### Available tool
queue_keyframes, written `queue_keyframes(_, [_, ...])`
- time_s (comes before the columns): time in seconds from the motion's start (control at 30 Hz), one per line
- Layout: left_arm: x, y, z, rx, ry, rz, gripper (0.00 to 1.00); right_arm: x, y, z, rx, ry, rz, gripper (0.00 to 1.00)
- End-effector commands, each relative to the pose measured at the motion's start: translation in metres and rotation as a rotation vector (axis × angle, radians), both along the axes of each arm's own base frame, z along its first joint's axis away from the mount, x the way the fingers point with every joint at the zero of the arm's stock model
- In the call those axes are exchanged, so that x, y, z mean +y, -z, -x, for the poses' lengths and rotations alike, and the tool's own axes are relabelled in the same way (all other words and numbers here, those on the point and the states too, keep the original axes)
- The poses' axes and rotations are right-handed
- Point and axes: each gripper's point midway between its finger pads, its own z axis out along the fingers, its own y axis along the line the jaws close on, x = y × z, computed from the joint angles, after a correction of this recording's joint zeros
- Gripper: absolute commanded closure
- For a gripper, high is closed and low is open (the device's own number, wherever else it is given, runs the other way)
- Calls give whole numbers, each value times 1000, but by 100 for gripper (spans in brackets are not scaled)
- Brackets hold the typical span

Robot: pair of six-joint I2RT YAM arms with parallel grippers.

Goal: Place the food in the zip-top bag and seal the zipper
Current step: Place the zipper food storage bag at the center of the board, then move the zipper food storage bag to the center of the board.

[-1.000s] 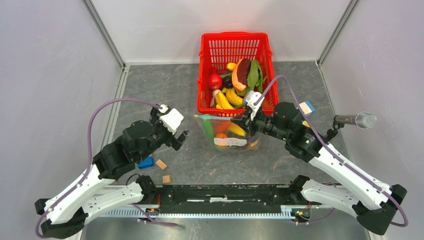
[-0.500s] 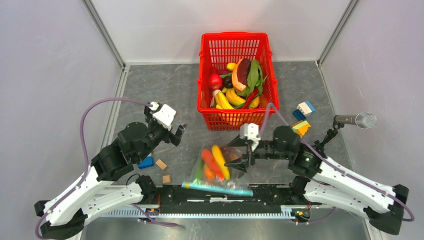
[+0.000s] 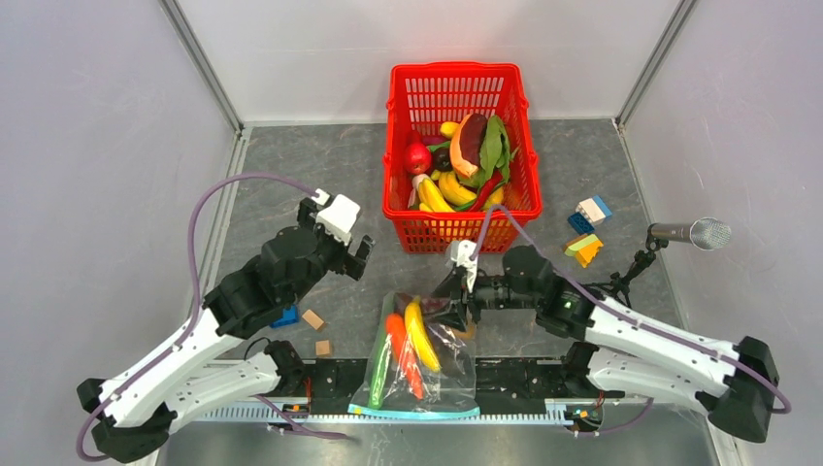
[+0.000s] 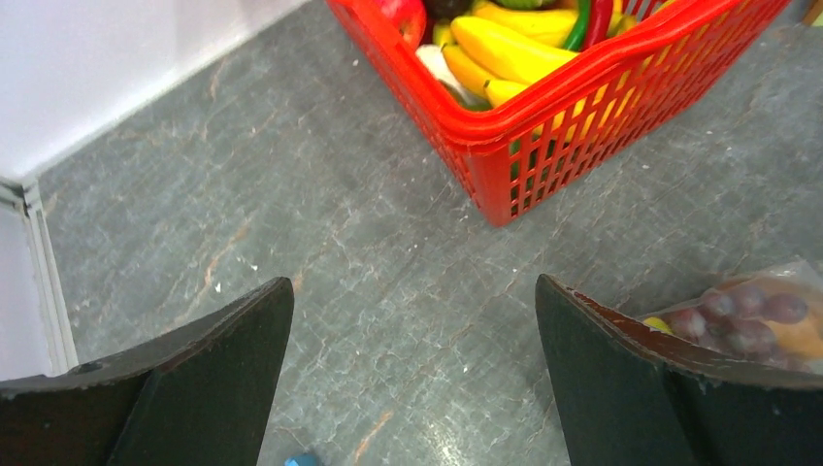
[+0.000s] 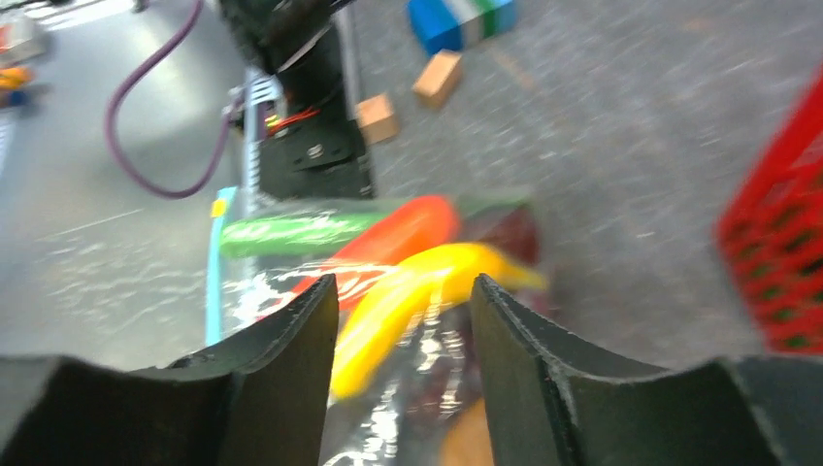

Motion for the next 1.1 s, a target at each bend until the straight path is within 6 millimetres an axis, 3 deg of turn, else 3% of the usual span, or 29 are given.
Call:
queue_keyframes(0.0, [5,1,-10,29,-84,109,0,19,8,67,156,-291,-79,47])
queue_keyframes(0.1, [20,4,-18,38,-137,129,0,31,14,127,185,-476,-75,48])
queue_keyframes(0.2, [29,7,-23,65,-168,155,0,36,41,174,205,-608,26,49])
queue_keyframes(0.27, [34,9,-27,82,-191,176,0,36,59,197,229,-675,71,49])
queue_keyframes(0.33, [37,11,-30,98,-206,195,0,36,84,205,251,-673,145,49])
queue_keyframes(0.43, [41,18,-34,129,-238,215,0,38,134,184,238,-535,328,49])
queue_keyframes(0.5, [42,23,-36,145,-252,225,0,41,156,171,194,-483,423,49])
queue_keyframes(0.57, [44,26,-37,155,-265,229,0,50,163,154,150,-415,435,46])
queue_keyframes(0.7, [50,27,-38,156,-288,226,0,59,165,100,110,-220,425,44])
queue_keyframes(0.83, [54,32,-40,168,-314,217,0,62,150,57,56,-83,417,41])
queue_keyframes(1.0, [58,40,-47,201,-354,226,0,65,99,73,-5,-236,298,35])
queue_keyframes(1.07, [63,42,-52,213,-396,241,0,57,68,61,-66,-166,220,29])
